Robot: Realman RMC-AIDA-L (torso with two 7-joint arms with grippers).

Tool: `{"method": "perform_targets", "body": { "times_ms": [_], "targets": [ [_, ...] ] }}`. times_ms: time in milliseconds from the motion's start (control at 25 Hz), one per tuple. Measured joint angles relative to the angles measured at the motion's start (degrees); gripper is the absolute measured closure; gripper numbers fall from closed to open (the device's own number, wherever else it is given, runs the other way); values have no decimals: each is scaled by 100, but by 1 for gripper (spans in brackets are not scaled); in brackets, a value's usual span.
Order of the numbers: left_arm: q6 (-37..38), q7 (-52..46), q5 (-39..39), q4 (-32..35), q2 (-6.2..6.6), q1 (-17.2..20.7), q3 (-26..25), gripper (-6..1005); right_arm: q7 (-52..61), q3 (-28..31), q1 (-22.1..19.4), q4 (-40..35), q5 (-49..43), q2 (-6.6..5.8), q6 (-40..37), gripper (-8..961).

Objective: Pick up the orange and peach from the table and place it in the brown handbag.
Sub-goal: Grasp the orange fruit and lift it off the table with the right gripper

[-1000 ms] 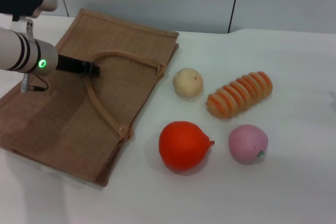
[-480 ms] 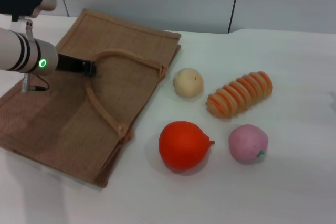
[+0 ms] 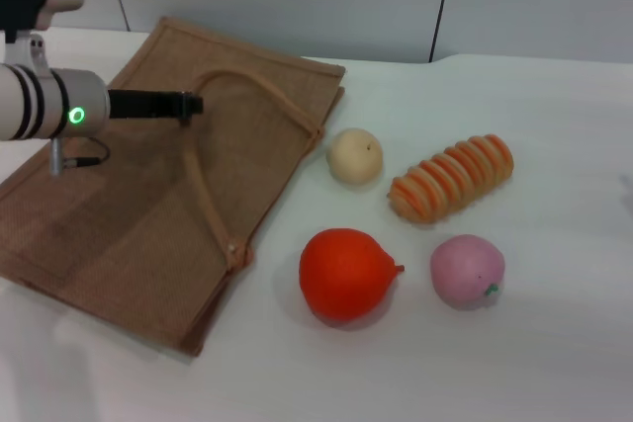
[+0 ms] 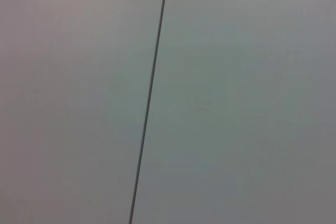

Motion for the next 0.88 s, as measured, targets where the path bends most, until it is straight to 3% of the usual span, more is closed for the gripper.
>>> {"method": "perform_targets", "body": {
  "times_ms": [120, 440, 680, 880],
  "targets": [
    [-450, 707, -986, 1, 25, 208, -21, 879, 5, -11, 38, 0, -126, -2, 151, 221],
    [-1377, 2054, -2717, -56, 18, 576, -24, 879, 762, -18, 424, -230, -1290, -53, 706, 221],
    [-2101, 2733, -3761, -202, 23, 866, -27, 880, 1334, -17, 755, -480, -2457, -67, 736, 220],
    [-2364, 3071, -4285, -322, 29, 1045, -37, 880, 1964, -200, 1092, -500, -3616, -162, 662, 220]
  ]
}}
